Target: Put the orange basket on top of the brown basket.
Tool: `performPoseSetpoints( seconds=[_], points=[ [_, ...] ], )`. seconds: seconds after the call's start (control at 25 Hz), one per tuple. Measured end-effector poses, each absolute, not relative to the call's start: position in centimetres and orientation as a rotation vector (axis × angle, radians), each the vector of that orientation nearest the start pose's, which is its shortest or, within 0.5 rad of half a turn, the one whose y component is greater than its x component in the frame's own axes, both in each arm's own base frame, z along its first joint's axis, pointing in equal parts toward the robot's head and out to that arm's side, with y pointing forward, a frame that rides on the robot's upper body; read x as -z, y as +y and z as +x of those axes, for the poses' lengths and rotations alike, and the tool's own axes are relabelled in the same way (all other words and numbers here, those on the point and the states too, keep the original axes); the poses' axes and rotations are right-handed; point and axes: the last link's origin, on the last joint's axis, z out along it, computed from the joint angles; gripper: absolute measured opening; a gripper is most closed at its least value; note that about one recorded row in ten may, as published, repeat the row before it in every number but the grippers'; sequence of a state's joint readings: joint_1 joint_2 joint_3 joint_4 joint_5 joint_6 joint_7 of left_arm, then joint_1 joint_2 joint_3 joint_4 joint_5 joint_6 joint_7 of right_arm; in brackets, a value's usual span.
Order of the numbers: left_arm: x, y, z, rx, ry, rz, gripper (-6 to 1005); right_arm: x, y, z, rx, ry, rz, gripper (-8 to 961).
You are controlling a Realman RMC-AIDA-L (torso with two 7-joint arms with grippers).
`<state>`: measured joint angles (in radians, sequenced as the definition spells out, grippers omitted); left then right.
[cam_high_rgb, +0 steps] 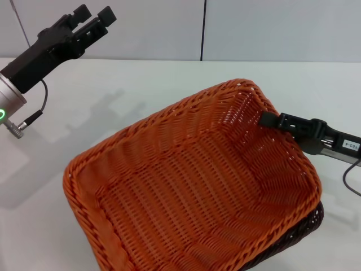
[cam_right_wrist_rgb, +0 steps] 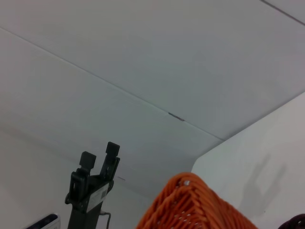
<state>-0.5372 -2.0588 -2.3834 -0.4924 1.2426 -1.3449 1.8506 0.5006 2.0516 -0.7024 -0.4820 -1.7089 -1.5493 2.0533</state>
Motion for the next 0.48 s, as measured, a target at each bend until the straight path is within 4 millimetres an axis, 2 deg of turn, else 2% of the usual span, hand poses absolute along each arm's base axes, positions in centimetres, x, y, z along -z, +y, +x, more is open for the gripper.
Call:
performPoseSetpoints(
  seconds=[0.2,0.28,0.32,0.36,0.4,0.48],
  points=[
    [-4.8,38.2,-24.5,1.276,-0.699,-2.043,847,-1.2,32.6,27.1,-1.237,1.716,-2.239,589],
    [-4.8,38.1,-24.5,1.276,-0.700,-2.043,847,-2.2,32.7,27.7,-1.237,1.687,-2.219,685],
    [-4.8,38.1,-24.5,1.276,-0.700,-2.043,847,-2.2,32.7,27.7,-1.237,1.687,-2.219,696],
    [-4.8,38.1,-24.5,1.276,-0.701,-2.042,847,-3.7,32.8,28.4,-1.255,1.652,-2.181,707],
    [-4.8,38.1,-24.6,1.276,-0.703,-2.039,847,-3.7,32.8,28.4,-1.255,1.652,-2.181,718],
    [-4.9,38.0,-24.7,1.275,-0.705,-2.035,847,-5.4,32.7,29.0,-1.300,1.584,-2.138,740]
  ],
)
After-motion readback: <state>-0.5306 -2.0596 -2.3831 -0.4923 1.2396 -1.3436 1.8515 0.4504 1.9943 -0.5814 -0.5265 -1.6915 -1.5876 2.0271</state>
